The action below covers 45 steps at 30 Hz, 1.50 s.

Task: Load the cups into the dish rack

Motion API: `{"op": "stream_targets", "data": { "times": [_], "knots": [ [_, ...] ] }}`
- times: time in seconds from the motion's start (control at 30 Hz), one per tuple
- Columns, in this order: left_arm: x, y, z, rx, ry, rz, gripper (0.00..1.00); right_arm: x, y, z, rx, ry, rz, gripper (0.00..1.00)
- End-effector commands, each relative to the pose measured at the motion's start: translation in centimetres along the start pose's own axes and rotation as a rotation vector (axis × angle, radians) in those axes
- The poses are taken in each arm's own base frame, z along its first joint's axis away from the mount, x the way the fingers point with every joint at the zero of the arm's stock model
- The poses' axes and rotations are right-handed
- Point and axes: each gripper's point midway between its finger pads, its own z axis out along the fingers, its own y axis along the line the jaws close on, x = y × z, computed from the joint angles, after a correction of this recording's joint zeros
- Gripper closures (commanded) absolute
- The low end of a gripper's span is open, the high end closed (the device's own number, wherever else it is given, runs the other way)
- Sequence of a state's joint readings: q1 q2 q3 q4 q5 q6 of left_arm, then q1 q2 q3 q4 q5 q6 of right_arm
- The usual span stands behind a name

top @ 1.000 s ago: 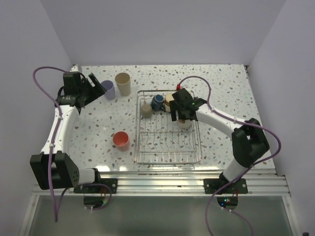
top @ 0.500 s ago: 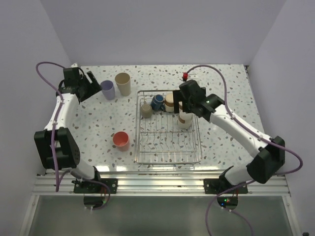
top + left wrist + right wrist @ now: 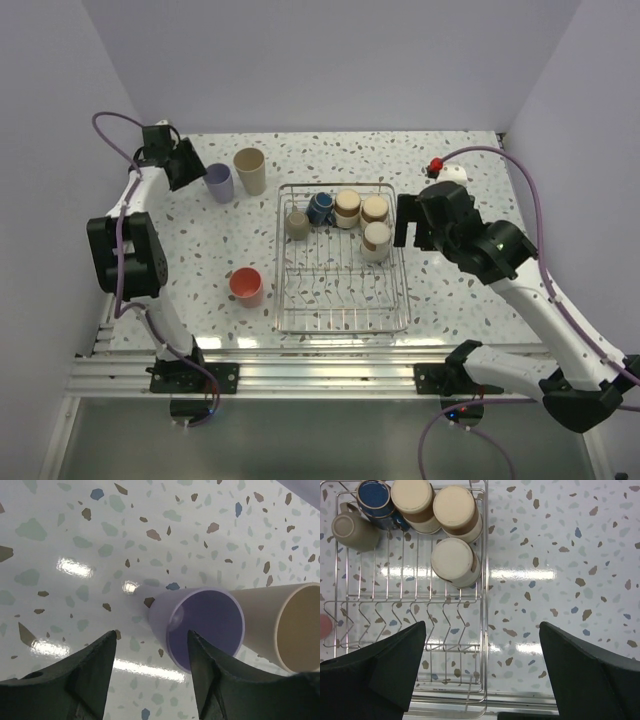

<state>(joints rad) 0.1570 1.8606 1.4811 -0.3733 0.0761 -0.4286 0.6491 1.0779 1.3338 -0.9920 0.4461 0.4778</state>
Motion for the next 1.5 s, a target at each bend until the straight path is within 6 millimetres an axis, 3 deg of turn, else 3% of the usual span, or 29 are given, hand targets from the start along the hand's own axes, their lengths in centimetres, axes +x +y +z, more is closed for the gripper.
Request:
{"op": "stream_targets", "data": {
  "times": [0.0,0.17,0.3,0.4,0.43,0.47,0.53,0.7,0.73,0.77,0.8,0.83,0.87,0.9,0.93,0.97,1.0,1.03,1.07,1.1,1.13,1.2,1.23,1.47],
  "knots": [
    [-2.3,-0.6,1.4,0.036,-0.058,0.013,0.39,1.2,-1.1,-0.2,0.053,0.036,0.007,0.01],
    [-1.0,-0.3,3.6,0.038,-0.016,0.0,0.52,0.8,-1.0,-0.3,0.051,0.027,0.019,0.01],
    [-0.6,-0.7,4.1,0.064,-0.002,-0.011,0.61,0.5,-1.1,-0.7,0.052,0.022,0.023,0.01],
    [-0.8,-1.0,4.1,0.073,-0.001,-0.021,0.81,0.5,-1.2,-0.9,0.054,0.021,0.024,0.01],
    [-1.0,-1.2,3.9,0.078,-0.004,-0.021,0.93,0.2,-1.3,-1.1,0.052,0.013,0.029,0.01],
    [-1.4,-1.4,3.4,0.08,-0.011,-0.03,0.99,0.1,-1.2,-1.2,0.05,0.012,0.028,0.01],
    [-1.8,-1.6,2.6,0.084,-0.025,-0.041,1.0,-0.5,-1.2,-1.6,0.045,-0.001,0.031,0.01],
    [-4.5,-3.6,-2.5,0.157,-0.107,-0.097,1.0,-2.8,0.6,-2.4,-0.032,-0.029,0.031,0.01],
    [-4.0,-4.1,-3.2,0.186,-0.096,-0.112,1.0,-3.7,1.4,-2.8,-0.074,-0.046,0.042,0.01],
    [-4.9,-5.0,-5.2,0.228,-0.128,-0.139,1.0,-4.6,2.8,-2.7,-0.13,-0.065,0.054,0.01],
    [-4.8,-5.6,-6.1,0.258,-0.131,-0.154,1.0,-4.6,5.0,-3.1,-0.241,-0.044,0.056,0.01],
    [-3.4,-6.1,-6.7,0.306,-0.095,-0.173,1.0,-5.1,6.5,-3.4,-0.319,-0.047,0.064,0.01],
    [-4.4,-7.4,-9.2,0.373,-0.143,-0.194,1.0,-6.3,8.7,-3.2,-0.403,-0.07,0.093,0.01],
    [-2.5,-7.6,-9.6,0.403,-0.103,-0.214,1.0,-6.3,11.0,-3.8,-0.523,-0.042,0.101,0.01],
    [-3.5,-8.8,-12.2,0.478,-0.159,-0.213,1.0,-7.7,13.2,-4.2,-0.621,-0.071,0.149,0.01],
    [-3.0,-9.5,-13.2,0.529,-0.147,-0.26,1.0,-7.7,14.9,-3.5,-0.676,-0.043,0.169,0.01],
    [-2.1,-10.5,-15.0,0.613,-0.139,-0.258,1.0,-8.5,17.4,-4.6,-0.814,-0.033,0.22,0.01],
    [-0.5,-10.6,-14.7,0.629,-0.08,-0.291,1.0,-7.4,18.1,-4.0,-0.838,0.017,0.206,0.01],
    [-1.5,-11.8,-17.3,0.717,-0.122,-0.326,1.0,-9.1,19.9,-4.8,-0.933,-0.013,0.271,0.01],
    [-1.1,-12.3,-18.5,0.774,-0.12,-0.346,1.0,-9.0,21.1,-4.0,-0.969,0.012,0.298,0.01],
    [0.9,-12.6,-20.0,0.841,-0.087,-0.359,1.0,-10.0,22.6,-4.7,-1.059,0.013,0.342,0.01],
    [0.7,-13.4,-22.2,0.938,-0.105,-0.393,1.0,-10.2,24.3,-3.4,-1.107,0.05,0.387,0.01],
    [1.2,-13.8,-23.1,0.97,-0.087,-0.38,1.0,-11.2,25.2,-4.2,-1.178,0.042,0.42,0.02],
    [2.1,-15.8,-26.4,1.096,-0.053,-0.418,1.0,-13.8,28.3,-2.8,-1.306,0.051,0.54,0.01]
  ]
}}
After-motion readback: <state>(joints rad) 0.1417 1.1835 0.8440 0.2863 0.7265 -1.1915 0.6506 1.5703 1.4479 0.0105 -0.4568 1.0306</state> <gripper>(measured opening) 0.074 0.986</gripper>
